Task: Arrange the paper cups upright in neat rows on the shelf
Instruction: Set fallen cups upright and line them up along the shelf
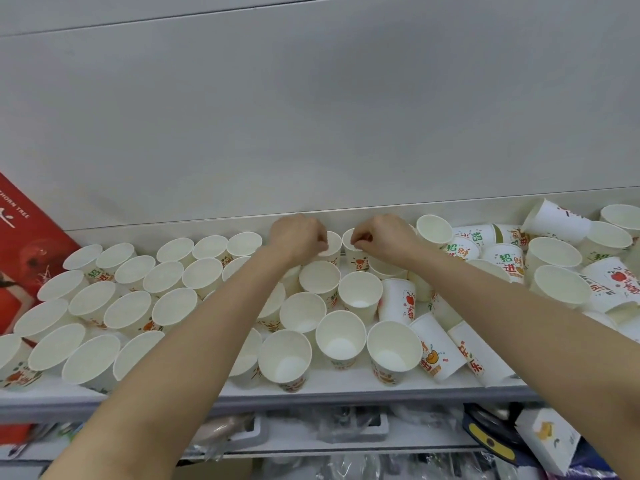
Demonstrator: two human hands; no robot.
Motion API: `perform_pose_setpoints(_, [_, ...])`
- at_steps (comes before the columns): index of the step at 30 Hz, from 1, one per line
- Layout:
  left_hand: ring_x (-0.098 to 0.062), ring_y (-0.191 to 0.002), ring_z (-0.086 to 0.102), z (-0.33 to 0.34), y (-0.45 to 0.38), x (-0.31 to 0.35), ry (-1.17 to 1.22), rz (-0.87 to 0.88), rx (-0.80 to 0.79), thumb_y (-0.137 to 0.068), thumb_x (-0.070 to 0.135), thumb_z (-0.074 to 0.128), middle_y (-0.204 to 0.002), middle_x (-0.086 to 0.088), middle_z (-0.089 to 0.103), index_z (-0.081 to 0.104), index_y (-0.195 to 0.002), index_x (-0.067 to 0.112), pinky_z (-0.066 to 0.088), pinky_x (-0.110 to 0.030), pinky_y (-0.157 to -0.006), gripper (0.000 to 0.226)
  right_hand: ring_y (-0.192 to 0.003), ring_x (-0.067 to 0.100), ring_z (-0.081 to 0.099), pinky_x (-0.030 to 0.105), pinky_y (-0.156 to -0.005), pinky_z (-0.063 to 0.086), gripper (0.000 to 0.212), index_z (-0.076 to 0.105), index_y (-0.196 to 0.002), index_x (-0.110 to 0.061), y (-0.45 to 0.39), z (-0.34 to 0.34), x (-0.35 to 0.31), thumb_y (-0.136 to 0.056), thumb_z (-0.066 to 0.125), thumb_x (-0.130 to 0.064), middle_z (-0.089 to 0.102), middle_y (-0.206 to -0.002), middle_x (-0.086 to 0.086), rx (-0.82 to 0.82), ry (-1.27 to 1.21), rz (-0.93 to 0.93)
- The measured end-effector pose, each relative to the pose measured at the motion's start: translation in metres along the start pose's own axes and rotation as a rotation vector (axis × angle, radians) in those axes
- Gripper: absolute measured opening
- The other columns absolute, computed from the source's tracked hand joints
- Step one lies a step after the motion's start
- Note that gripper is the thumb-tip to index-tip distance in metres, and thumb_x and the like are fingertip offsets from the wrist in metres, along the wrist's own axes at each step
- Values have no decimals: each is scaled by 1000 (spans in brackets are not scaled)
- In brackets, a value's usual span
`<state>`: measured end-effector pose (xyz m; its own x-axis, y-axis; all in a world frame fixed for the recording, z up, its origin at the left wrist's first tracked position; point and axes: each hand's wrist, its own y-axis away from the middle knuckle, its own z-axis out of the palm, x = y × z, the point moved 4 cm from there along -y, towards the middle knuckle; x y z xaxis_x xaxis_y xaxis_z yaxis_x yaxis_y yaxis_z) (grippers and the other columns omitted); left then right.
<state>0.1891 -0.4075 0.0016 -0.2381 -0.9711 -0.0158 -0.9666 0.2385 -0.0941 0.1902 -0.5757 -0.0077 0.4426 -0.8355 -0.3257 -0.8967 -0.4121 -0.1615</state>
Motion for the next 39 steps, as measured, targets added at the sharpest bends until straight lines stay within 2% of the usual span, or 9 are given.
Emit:
perform_pose_setpoints(6, [-19,-98,63,-20,4,-67,28,-143,-24,-86,28,63,-100,8,71,74,-94,30,46,-27,-73,14,-81,20,64,35,-74,50,12,75,-85,-20,11,-15,16,-84,63,-16,73,-85,-4,110,17,-66])
perform_pose_setpoints(10, [-20,-88,64,-7,8,-62,96,-74,-141,-85,37,62,-87,7,71,73,-84,27,49,-29,-70,15,-74,23,61,33,-70,47,13,75,-81,-18,22,-18,19,-81,64,-11,72,-76,-2,227,47,-113])
perform_pose_setpoints(15, [-21,-89,62,4,3,-41,41,-25,-96,-85,37,61,-90,5,70,73,-88,24,39,-26,-62,18,-71,24,57,32,-72,41,9,75,-80,-18,49,-27,21,-81,69,-12,70,-72,-3,313,82,-106])
perform_pose_setpoints(18, [-22,-91,63,6,2,-39,-26,10,-87,-84,30,60,-91,5,70,73,-88,26,37,-26,-64,13,-67,24,57,36,-69,45,9,75,-78,-18,73,-31,23,-79,70,-10,69,-69,-2,327,83,-80])
perform_pose_setpoints(22, [-22,-95,63,-8,5,-34,75,14,60,-88,30,59,-97,5,71,73,-95,29,39,-27,-67,15,-76,19,56,37,-73,46,10,75,-83,-21,101,-30,26,-81,68,-14,70,-78,-7,227,65,24])
perform_pose_setpoints(25, [-18,-95,61,-23,15,7,208,147,142,-89,31,60,-98,10,70,72,-97,30,41,-28,-68,15,-79,17,55,33,-70,44,10,75,-85,-21,125,-33,26,-82,68,-15,69,-79,-8,234,38,105])
perform_pose_setpoints(30, [-16,-89,62,-21,36,90,276,394,59,-86,31,62,-93,10,70,73,-91,29,51,-33,-73,12,-87,13,55,37,-76,48,10,73,-92,-28,175,-45,30,-82,71,-25,68,-88,-13,234,0,218])
perform_pose_setpoints(35, [-13,-88,61,-20,44,117,283,380,1,-87,33,62,-92,13,70,71,-89,32,46,-28,-67,10,-119,8,39,30,-91,40,51,56,-128,-36,214,-32,19,-79,72,-42,51,-127,-20,-5,19,166])
perform_pose_setpoints(39, [-13,-91,62,-26,57,148,203,363,-47,-85,50,62,-96,11,71,73,-94,32,49,-29,-72,22,-117,15,44,32,-91,42,49,59,-125,-30,225,-42,42,-79,73,-38,58,-124,-14,118,26,140])
